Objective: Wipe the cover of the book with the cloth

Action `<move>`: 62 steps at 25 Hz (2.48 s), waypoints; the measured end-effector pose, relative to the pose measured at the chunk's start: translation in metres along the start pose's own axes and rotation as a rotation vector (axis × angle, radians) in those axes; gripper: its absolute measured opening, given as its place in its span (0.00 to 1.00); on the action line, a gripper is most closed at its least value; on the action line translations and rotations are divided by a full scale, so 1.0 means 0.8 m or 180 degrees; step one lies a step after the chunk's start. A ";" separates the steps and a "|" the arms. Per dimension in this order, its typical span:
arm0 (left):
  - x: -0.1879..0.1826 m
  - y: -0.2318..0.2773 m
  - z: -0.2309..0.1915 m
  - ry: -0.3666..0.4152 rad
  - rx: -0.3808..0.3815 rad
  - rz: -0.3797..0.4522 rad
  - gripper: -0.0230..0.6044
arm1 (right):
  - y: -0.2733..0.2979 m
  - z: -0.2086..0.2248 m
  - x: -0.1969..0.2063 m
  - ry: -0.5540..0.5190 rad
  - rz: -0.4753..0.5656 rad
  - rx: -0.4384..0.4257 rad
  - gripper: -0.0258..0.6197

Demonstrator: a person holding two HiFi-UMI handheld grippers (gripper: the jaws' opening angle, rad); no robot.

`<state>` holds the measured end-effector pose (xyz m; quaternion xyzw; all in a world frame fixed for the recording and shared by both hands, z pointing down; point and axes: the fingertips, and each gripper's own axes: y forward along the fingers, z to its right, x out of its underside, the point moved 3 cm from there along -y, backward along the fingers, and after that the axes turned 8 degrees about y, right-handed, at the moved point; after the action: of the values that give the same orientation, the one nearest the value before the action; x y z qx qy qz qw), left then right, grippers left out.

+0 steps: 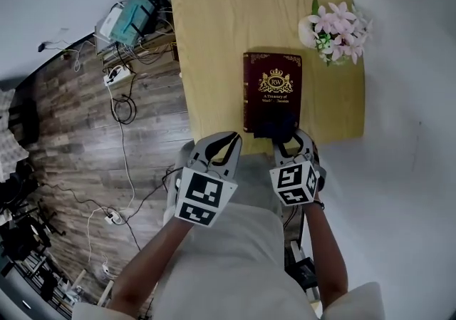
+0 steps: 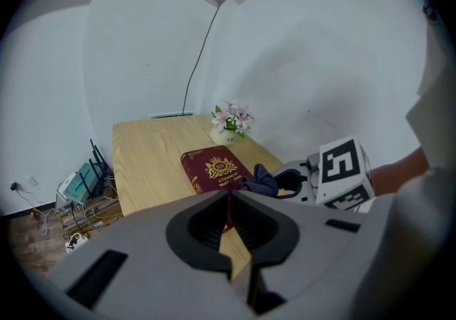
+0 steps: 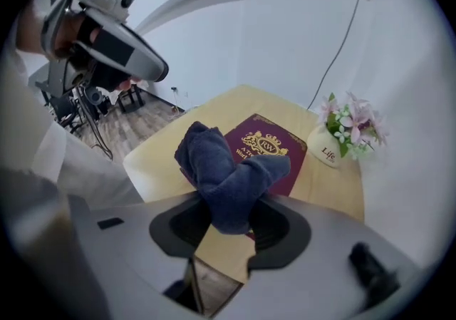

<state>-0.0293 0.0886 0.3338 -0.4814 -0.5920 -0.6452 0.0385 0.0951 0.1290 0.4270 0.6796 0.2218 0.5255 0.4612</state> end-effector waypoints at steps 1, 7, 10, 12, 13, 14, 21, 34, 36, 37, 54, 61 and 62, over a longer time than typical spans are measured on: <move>-0.001 -0.003 0.001 -0.0009 -0.0008 0.0017 0.07 | -0.005 0.002 -0.003 0.0076 0.0029 0.0009 0.28; -0.019 -0.022 0.003 -0.0044 -0.0046 0.0157 0.07 | -0.051 0.025 -0.042 0.0513 0.0334 0.0009 0.28; -0.035 -0.030 0.002 -0.0111 -0.0050 0.0282 0.07 | -0.080 0.044 -0.070 0.0676 0.0549 0.0013 0.28; -0.050 -0.038 0.004 -0.0132 -0.0031 0.0398 0.07 | -0.097 0.057 -0.087 0.0795 0.0700 -0.0022 0.28; -0.060 -0.044 0.005 -0.0116 -0.0030 0.0460 0.07 | -0.106 0.063 -0.097 0.0846 0.0780 -0.0041 0.28; -0.071 -0.051 0.007 -0.0092 -0.0034 0.0521 0.07 | -0.116 0.068 -0.107 0.0885 0.0857 -0.0057 0.28; -0.128 -0.090 0.009 -0.0070 -0.0095 0.0892 0.07 | -0.192 0.086 -0.164 0.0948 0.1385 -0.0088 0.28; -0.160 -0.143 0.020 -0.0045 -0.0095 0.1262 0.07 | -0.297 0.067 -0.134 0.0924 0.1977 0.0017 0.28; -0.156 -0.147 0.025 -0.0020 -0.0068 0.1258 0.07 | -0.300 0.060 -0.128 0.0963 0.2032 0.0010 0.28; -0.153 -0.149 0.029 -0.0009 -0.0050 0.1255 0.07 | -0.300 0.056 -0.125 0.0961 0.2050 -0.0010 0.28; -0.143 -0.152 0.050 0.0114 0.0064 0.1248 0.07 | -0.305 0.022 -0.140 0.0648 0.2239 -0.0198 0.28; -0.150 -0.148 0.056 0.0126 0.0064 0.1248 0.07 | -0.309 0.033 -0.144 0.0821 0.2347 -0.0233 0.28; -0.151 -0.147 0.056 0.0124 0.0070 0.1244 0.07 | -0.309 0.035 -0.145 0.0835 0.2351 -0.0236 0.28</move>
<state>-0.0120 0.0964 0.1604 -0.5741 -0.4934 -0.6282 0.1798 0.1255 0.1450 0.1547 0.6236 0.0002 0.7462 0.2330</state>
